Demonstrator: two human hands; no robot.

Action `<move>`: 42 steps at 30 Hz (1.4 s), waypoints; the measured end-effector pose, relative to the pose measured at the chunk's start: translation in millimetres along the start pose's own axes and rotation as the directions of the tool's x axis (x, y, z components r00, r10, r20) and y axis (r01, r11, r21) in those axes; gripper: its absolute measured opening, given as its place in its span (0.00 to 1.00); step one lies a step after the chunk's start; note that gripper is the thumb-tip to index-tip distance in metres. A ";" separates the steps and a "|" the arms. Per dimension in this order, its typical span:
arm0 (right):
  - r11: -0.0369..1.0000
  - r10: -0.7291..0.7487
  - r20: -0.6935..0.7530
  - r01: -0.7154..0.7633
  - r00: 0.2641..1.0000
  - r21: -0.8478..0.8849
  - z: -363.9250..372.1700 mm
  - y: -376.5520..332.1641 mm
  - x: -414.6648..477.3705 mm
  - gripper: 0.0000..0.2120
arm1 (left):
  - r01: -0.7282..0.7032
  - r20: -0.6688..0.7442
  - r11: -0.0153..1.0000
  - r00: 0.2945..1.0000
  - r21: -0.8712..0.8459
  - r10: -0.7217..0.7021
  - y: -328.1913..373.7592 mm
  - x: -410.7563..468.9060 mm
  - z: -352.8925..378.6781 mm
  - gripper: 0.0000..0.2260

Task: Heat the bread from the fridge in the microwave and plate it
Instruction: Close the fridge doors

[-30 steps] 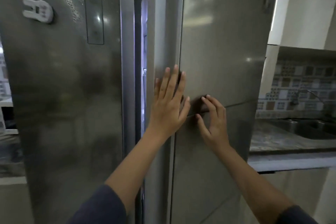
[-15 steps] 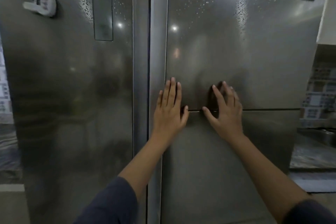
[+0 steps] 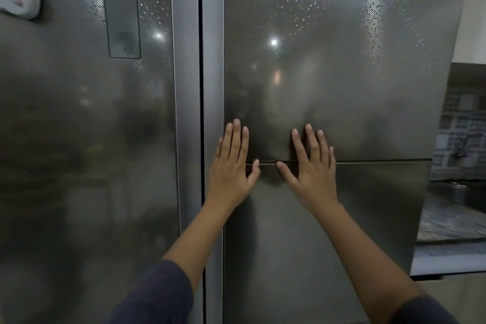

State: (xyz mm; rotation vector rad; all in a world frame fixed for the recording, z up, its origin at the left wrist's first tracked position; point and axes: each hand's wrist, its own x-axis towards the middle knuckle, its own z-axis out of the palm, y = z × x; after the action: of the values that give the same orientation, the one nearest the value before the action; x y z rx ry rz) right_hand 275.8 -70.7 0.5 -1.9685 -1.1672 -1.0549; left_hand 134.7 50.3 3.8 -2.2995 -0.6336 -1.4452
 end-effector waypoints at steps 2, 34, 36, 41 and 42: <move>1.000 0.005 0.047 -0.006 0.999 0.026 -7.1 -3.1 -0.7 0.35 | 0.018 0.045 1.000 0.999 0.004 -0.018 1.1 -0.6 -7.6 0.32; 0.757 -0.178 0.599 -0.280 0.781 0.590 -29.1 -344.2 -128.9 0.18 | 0.498 0.447 0.861 0.750 0.102 -0.488 -227.0 -213.4 -275.1 0.25; 0.739 -0.207 0.593 -0.273 0.778 0.616 -17.9 -400.2 -133.9 0.18 | 0.518 0.458 0.845 0.725 0.132 -0.515 -275.1 -231.6 -299.3 0.26; 0.679 -0.291 0.591 -0.273 0.752 0.682 9.8 -524.6 -142.5 0.17 | 0.562 0.426 0.805 0.691 0.192 -0.584 -377.1 -268.7 -352.3 0.25; 0.668 -0.310 0.596 -0.277 0.740 0.691 16.4 -545.1 -143.3 0.17 | 0.575 0.419 0.794 0.682 0.200 -0.599 -394.4 -274.4 -359.4 0.25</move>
State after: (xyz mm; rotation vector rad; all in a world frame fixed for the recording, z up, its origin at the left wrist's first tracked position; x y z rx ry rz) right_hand -251.3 114.5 -74.8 -1.6178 -1.6470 0.2792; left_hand -452.7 146.0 -72.5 -2.5357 -1.6705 -1.0437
